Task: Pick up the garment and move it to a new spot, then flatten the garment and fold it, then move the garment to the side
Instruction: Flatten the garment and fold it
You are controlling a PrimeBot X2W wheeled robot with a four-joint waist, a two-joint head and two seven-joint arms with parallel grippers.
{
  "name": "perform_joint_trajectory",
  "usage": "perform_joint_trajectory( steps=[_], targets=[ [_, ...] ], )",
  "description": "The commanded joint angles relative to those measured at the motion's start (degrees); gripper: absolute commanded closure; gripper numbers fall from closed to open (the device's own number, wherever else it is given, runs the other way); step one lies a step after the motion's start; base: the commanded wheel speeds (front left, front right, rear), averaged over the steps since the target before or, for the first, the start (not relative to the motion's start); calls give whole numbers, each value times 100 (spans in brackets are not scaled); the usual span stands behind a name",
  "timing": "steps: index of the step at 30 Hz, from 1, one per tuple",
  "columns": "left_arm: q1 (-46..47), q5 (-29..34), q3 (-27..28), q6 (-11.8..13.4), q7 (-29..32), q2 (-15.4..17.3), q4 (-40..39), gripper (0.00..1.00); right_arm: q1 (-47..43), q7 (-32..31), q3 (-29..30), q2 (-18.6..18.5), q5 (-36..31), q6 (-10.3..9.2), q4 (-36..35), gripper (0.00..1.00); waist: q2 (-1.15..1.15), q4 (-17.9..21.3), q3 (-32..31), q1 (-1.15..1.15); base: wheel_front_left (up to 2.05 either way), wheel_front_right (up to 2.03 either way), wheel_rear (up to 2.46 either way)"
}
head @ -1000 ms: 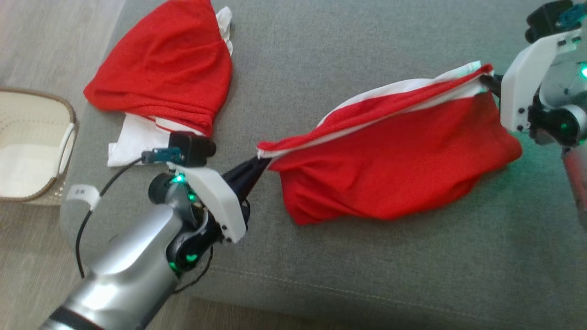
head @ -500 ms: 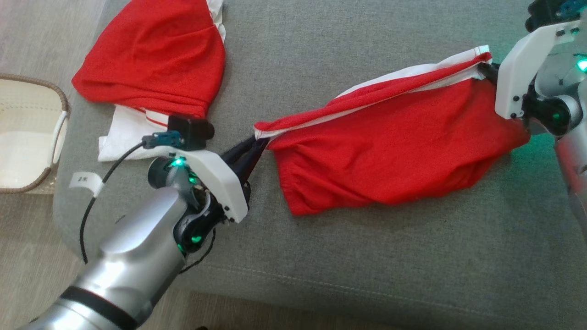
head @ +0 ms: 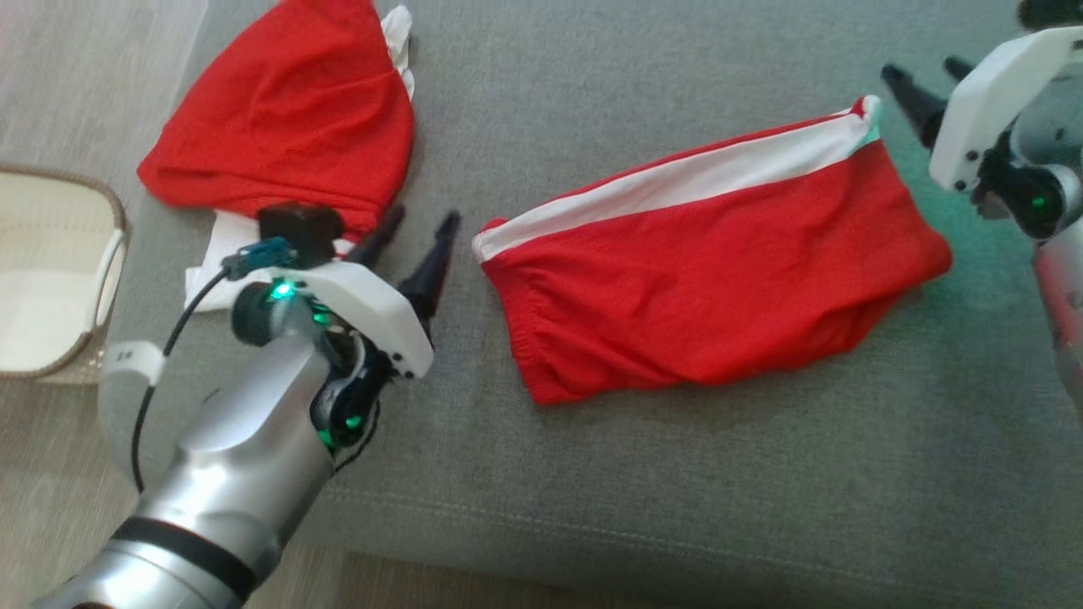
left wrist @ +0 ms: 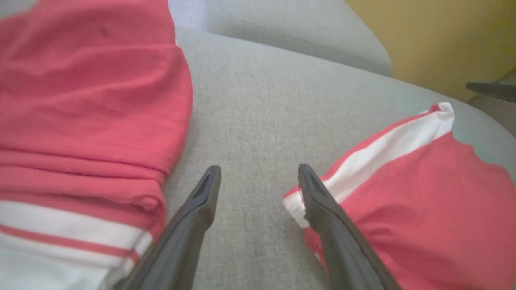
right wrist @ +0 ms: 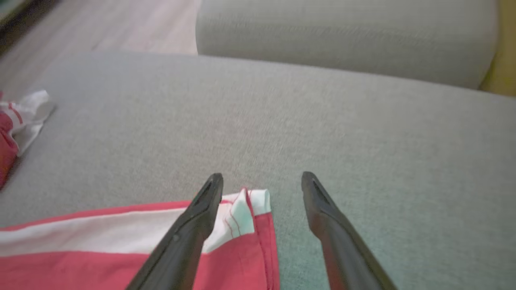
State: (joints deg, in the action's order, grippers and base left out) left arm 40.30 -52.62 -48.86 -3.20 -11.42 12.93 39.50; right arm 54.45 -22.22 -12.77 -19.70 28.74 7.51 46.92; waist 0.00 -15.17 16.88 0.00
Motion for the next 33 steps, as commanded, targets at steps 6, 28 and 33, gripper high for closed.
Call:
perform_joint_trajectory(
  steps=[6, 28, 33],
  targets=[
    [-27, 364, 746, 598, -346, 334, -461, 0, -379, 1188, 12, 113, -185, -2, -688, 0, 0, 225, -463, 0, 0, 0, 0],
    [-3379, 2930, 2954, 1665, -357, 212, -3215, 0, -3885, 3394, 1262, 1434, -2513, -2, -2966, 0, 0, 802, -1739, 0, 0, 0, 0],
    [-3961, 3349, 3233, 1382, -357, -64, -3426, 0, -4647, 3411, 1628, 1652, -2474, -2, -3369, 0, 0, 818, -1839, 0, 0, 0, 0]
  ],
)
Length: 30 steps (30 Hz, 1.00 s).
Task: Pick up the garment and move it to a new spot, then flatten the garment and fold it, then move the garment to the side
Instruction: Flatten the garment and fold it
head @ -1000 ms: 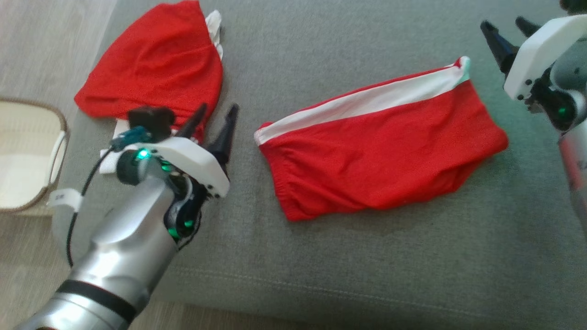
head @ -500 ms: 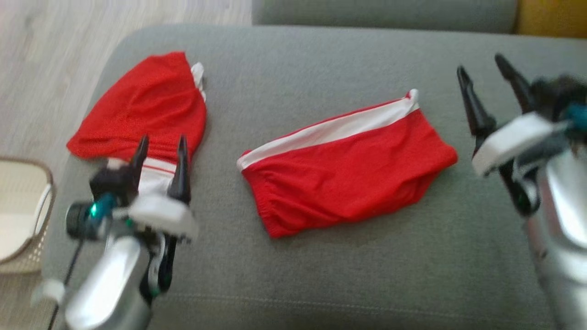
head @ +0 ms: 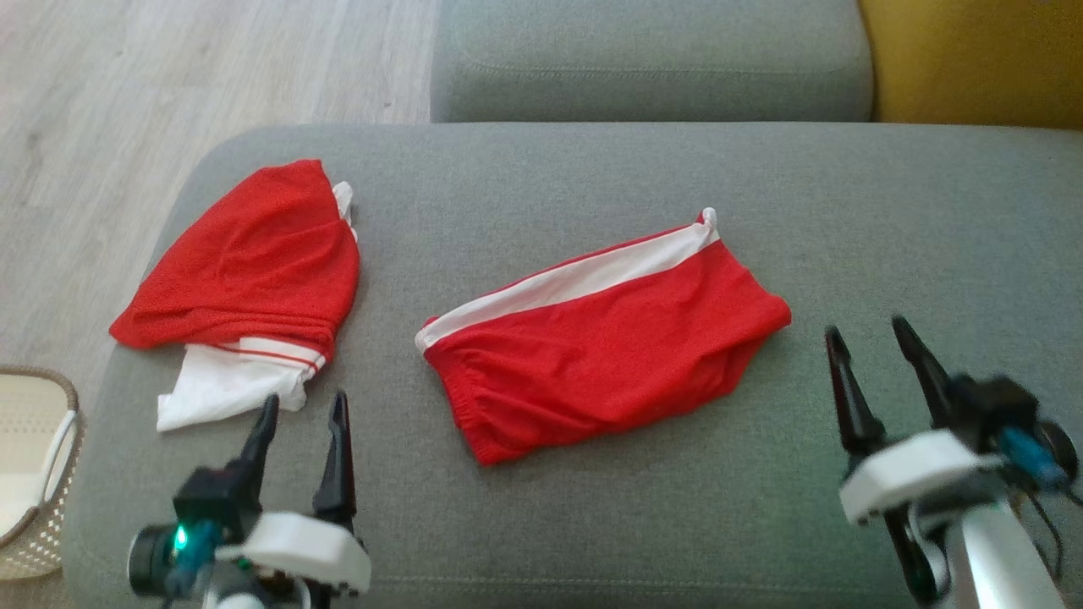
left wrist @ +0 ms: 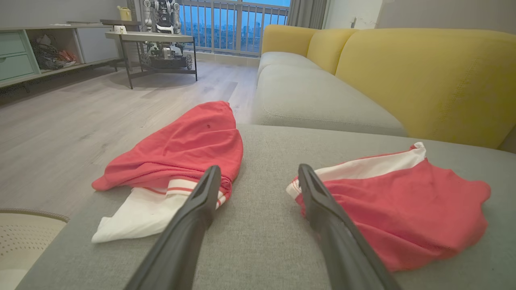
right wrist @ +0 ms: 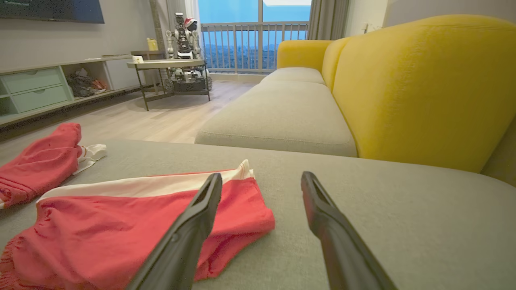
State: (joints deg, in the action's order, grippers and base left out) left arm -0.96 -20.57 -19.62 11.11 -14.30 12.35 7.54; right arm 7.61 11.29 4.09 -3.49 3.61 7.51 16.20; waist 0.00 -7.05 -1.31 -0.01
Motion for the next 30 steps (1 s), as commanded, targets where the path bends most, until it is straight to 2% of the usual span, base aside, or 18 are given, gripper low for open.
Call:
perform_joint_trajectory(
  steps=[1, 11, 14, 18, 26, 30],
  targets=[
    [78, 238, 357, -89, -70, -53, -238, 0, -91, 48, -33, 43, 68, -2, -365, 0, 0, 12, -27, 1, 0, 0, 0],
    [-197, 639, 874, -415, -70, -530, -222, 0, -516, -102, -63, 59, 535, -2, -522, 0, 0, -4, 9, 1, 0, 0, 0],
    [-184, 764, 972, -521, -70, -622, -208, 0, -446, -210, -20, 60, 928, -2, -415, 0, 0, -67, 82, 1, 0, 0, 0],
    [-123, 907, 1027, -689, -70, -702, -157, 0, -200, -459, 29, 60, 1817, -2, -53, 0, 0, -201, 224, 1, 0, 0, 0],
    [38, 1058, 1068, -931, -70, -836, -67, 0, 604, -1111, 152, 60, 4062, -2, 1221, 0, 0, -633, 548, 1, 0, 0, 0],
    [105, 1145, 996, -1006, -70, -885, -7, 0, 1064, -1194, 166, 61, 4789, -2, 1963, 0, 0, -879, 681, 1, 0, 0, 0]
  ],
)
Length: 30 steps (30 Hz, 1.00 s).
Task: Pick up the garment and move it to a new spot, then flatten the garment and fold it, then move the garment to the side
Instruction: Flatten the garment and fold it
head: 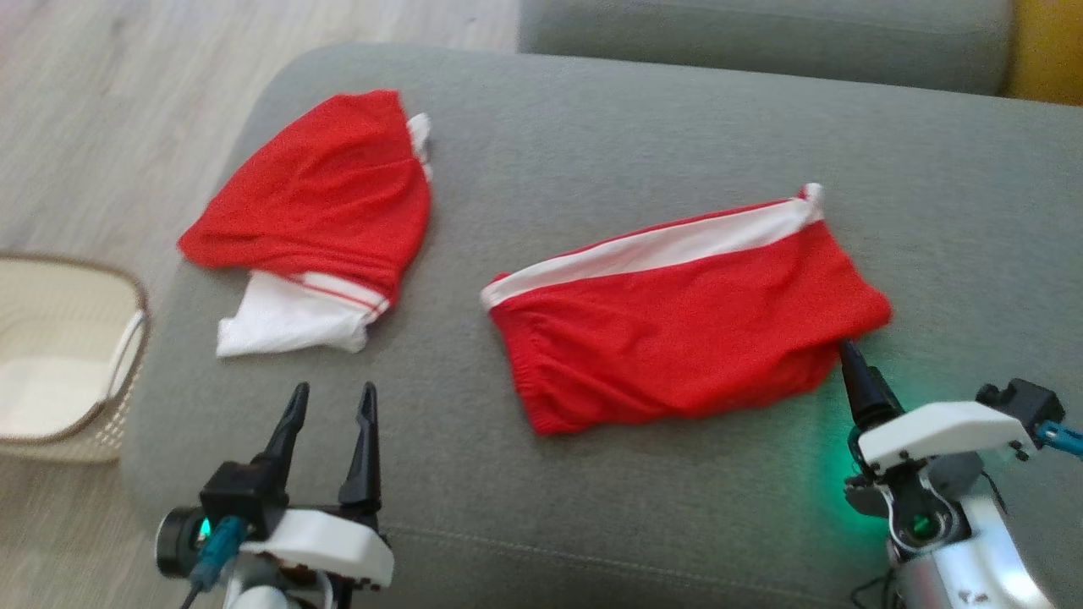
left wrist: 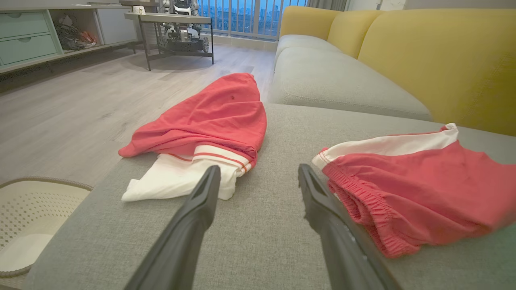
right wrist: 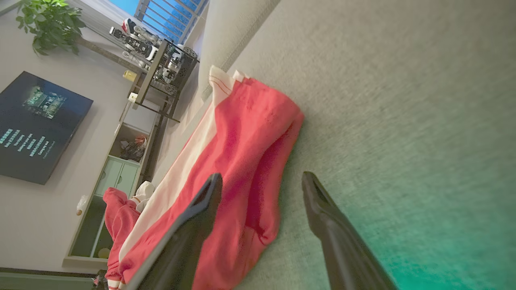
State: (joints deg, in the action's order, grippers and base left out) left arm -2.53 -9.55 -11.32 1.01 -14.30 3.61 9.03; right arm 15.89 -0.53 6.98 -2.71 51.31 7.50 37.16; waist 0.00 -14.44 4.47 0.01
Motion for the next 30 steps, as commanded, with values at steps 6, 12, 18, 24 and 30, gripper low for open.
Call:
perform_joint_trajectory(
  steps=[6, 12, 18, 24, 30],
  targets=[
    [299, 59, 83, 19, -70, -54, -93, 0, 920, -49, 75, -17, 521, -1, 1088, 0, 0, -460, 239, -1, 0, 0, 0],
    [358, 63, 77, 18, -70, -66, -75, 0, 1559, 11, 260, -17, 522, -1, 2057, 0, 0, -680, 372, -1, 0, 0, 0],
    [381, 63, 100, 27, -70, -71, -66, 0, 1944, -152, 34, -17, 626, -1, 2427, 0, 0, -735, 452, -1, 0, 0, 0],
    [420, 10, 43, 51, -70, -72, -55, 0, 2164, -88, -163, -17, 697, -1, 2701, 0, 0, -742, 494, -1, 0, 0, 0],
    [461, -141, -17, 82, -70, -72, 4, 0, 2346, 377, -317, -17, 528, -1, 3011, 100, 0, -736, 474, -1, 0, 0, 0]
  ],
)
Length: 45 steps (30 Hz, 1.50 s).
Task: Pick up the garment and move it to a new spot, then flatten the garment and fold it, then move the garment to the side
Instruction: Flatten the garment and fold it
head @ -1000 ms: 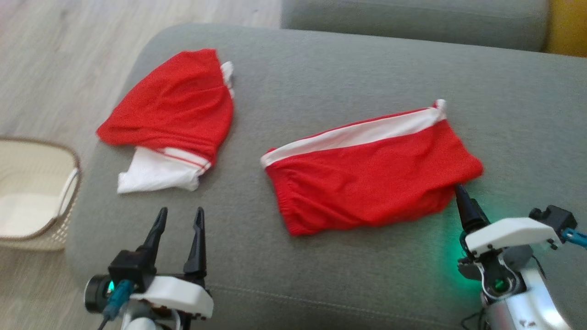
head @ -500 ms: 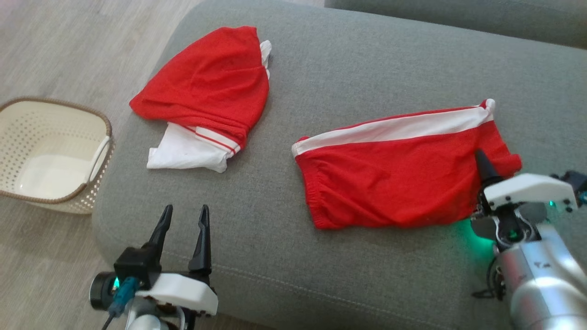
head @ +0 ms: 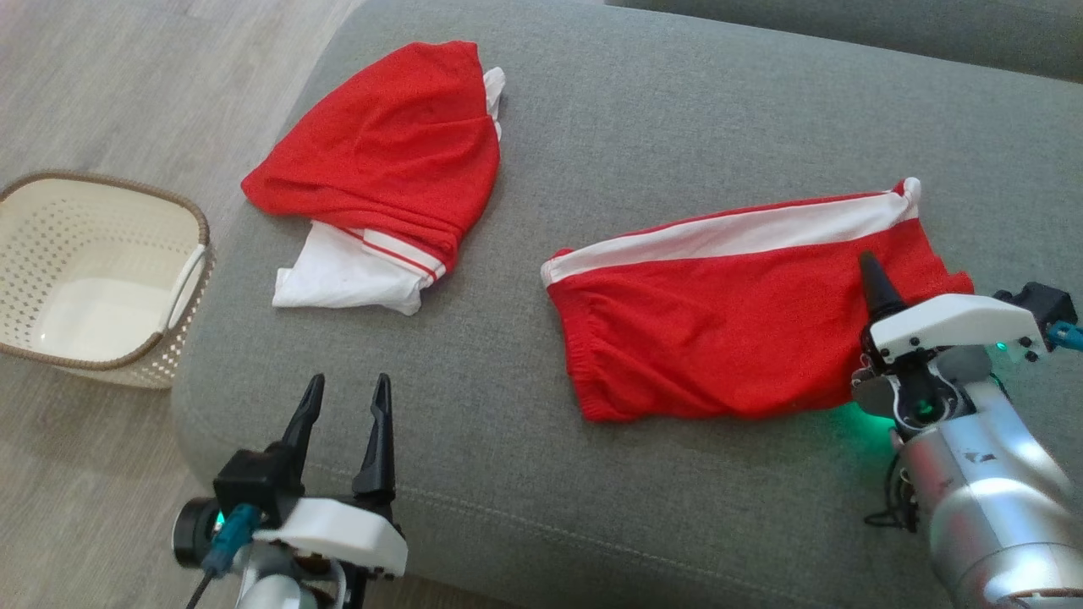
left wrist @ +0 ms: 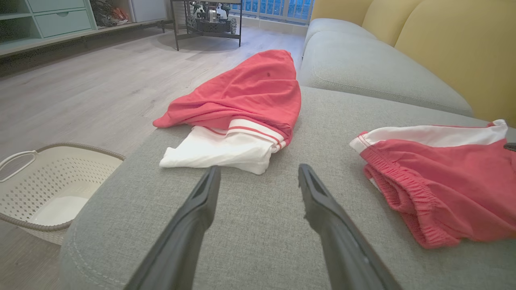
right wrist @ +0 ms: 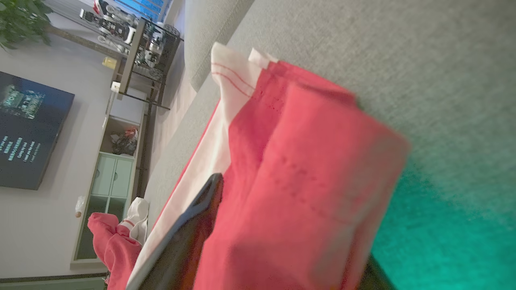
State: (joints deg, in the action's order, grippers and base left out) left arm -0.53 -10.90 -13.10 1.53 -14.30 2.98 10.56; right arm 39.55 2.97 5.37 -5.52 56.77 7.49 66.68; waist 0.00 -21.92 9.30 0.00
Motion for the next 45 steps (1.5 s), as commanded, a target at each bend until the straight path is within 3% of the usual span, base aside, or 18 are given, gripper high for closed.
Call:
perform_joint_trajectory(
  steps=[1, 11, 16, 21, 25, 29, 37, 45],
  targets=[
    [261, -2, 168, 34, -70, -10, -140, 0, -18, 134, -164, 264, -57, 0, 72, 100, 0, 28, -23, 0, 0, 0, 0],
    [207, 42, 207, 57, -70, -10, -102, 0, -195, 975, -34, 247, 15, 0, -91, 100, 0, 349, -290, 0, 0, 0, 0],
    [126, 54, 263, 81, -70, -10, -119, 0, -366, 1190, 354, 154, -135, 0, -242, 100, 0, 604, -430, 0, 0, 0, 0],
    [86, 59, 298, 72, -70, -10, -143, 0, -862, 1200, 1594, -50, -1092, 0, -692, 100, 0, 819, -491, 0, 0, 0, 0],
    [65, 113, 295, 82, -70, -10, -77, 0, -1191, 1201, 2739, 144, -2196, 0, -954, 100, 0, 914, -570, 0, 0, 0, 0],
    [63, 114, 281, 76, -70, -10, -25, 0, -1157, 1202, 3203, 256, -2894, 0, -1031, 100, 0, 967, -642, 0, 0, 0, 0],
    [76, 54, 255, 55, -70, -10, -14, 0, -927, 1202, 2732, 262, -3419, 0, -1080, 100, 0, 968, -773, 0, 0, 0, 0],
    [18, 62, 215, 26, -70, -10, 6, 0, -1073, 1202, 1538, 263, -3520, 0, -1648, 100, 0, 891, -924, 0, 0, 0, 0]
  ],
)
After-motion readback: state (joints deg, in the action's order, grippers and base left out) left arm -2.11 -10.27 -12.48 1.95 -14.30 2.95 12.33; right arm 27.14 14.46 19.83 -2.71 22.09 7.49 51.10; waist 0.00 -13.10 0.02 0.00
